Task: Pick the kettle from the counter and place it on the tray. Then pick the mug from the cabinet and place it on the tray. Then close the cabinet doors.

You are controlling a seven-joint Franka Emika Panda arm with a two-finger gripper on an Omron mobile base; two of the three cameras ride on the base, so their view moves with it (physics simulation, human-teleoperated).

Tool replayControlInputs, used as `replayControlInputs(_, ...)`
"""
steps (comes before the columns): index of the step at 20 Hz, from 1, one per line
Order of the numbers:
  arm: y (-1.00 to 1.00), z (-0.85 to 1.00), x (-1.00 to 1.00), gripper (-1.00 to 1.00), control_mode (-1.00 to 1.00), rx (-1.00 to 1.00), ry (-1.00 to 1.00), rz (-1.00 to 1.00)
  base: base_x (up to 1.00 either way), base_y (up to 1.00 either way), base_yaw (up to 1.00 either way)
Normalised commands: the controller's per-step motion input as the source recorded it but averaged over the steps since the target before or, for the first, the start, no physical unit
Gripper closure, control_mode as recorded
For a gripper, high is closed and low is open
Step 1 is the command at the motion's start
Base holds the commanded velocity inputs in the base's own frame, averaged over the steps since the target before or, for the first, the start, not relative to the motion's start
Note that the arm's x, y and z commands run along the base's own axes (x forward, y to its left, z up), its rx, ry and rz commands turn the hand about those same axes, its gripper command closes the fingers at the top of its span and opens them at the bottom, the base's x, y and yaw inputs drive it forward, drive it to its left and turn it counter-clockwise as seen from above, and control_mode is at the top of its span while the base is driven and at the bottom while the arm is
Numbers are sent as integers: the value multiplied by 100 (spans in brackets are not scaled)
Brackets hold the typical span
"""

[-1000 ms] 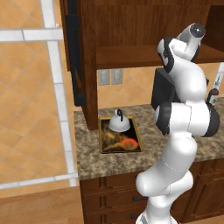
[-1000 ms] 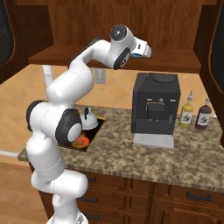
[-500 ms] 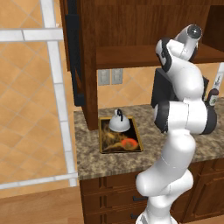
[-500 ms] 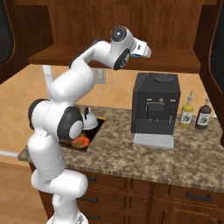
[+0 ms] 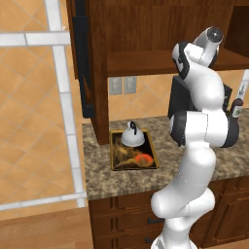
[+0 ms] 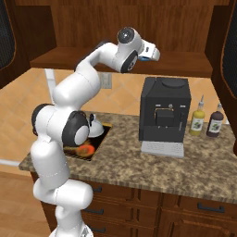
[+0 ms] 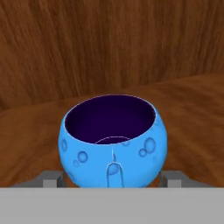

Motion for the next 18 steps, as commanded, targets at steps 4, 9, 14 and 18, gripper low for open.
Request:
replayControlInputs(4, 0, 0, 0, 100, -100, 0, 0, 0, 0, 0, 0)
replayControlInputs(9, -1, -6, 2, 100, -100, 0, 0, 0, 0, 0, 0)
replayControlInputs(14, -2, -2, -17, 100, -100, 0, 0, 1, 0, 0, 0)
replayControlInputs(18, 0, 0, -92, 100, -100, 0, -2, 13, 0, 0, 0)
